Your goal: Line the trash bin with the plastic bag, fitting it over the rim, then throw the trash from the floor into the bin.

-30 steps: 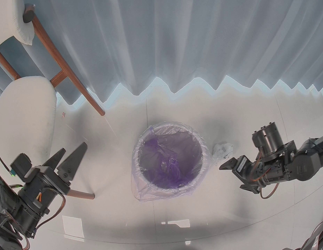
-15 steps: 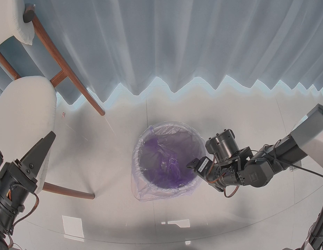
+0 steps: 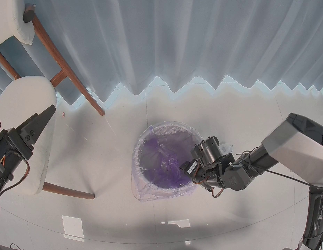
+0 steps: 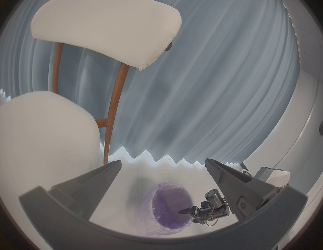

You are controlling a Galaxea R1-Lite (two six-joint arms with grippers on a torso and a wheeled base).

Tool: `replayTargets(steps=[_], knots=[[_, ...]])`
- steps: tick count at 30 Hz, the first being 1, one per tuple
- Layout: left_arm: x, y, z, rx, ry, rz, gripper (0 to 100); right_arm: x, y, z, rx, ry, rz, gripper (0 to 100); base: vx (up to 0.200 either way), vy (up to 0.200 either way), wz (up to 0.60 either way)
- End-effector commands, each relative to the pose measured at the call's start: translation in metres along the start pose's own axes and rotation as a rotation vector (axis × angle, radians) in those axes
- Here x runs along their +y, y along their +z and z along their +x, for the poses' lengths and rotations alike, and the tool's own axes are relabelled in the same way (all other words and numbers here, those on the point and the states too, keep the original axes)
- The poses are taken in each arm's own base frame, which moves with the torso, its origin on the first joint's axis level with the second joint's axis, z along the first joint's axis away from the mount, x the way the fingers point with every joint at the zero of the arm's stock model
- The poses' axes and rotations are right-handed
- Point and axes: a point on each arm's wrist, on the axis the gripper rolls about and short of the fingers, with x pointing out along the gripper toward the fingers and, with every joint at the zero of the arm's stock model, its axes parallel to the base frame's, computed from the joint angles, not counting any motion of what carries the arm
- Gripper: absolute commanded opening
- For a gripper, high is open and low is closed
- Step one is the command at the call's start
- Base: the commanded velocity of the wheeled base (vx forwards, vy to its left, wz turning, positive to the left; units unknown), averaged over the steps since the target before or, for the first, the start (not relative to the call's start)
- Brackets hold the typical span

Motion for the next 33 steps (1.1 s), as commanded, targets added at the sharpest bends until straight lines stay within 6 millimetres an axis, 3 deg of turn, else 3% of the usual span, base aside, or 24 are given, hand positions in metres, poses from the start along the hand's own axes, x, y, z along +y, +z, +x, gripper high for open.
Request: replayTargets(steps=[1, 9, 16, 19, 23, 33], knots=[[0.003, 0.002, 0.006, 0.008, -0.013, 0.022, 100, -0.006, -0.007, 0.027, 0.001, -0.039, -0.004, 0, 0.000, 0.000, 0.00], [0.004, 0.000, 0.005, 0.025, -0.032, 0.015, 100, 0.004, 0.001, 0.015, -0.014, -0.011, -0.053, 0, 0.000, 0.000, 0.00], [0.005, -0.001, 0.005, 0.032, -0.029, 0.012, 100, -0.019, 0.035, -0.028, 0.056, 0.030, -0.466, 0, 0.000, 0.000, 0.00], [0.006, -0.003, 0.004, 0.036, -0.023, 0.013, 100, -0.026, 0.049, -0.035, 0.086, 0.091, -0.659, 0, 0.000, 0.000, 0.00], [0.006, -0.005, 0.002, 0.043, -0.019, 0.012, 100, -0.030, 0.058, -0.033, 0.100, 0.158, -0.873, 0, 0.000, 0.000, 0.00], [0.007, -0.007, 0.001, 0.052, -0.017, 0.012, 100, -0.023, 0.055, -0.019, 0.133, 0.241, -0.987, 0, 0.000, 0.000, 0.00]])
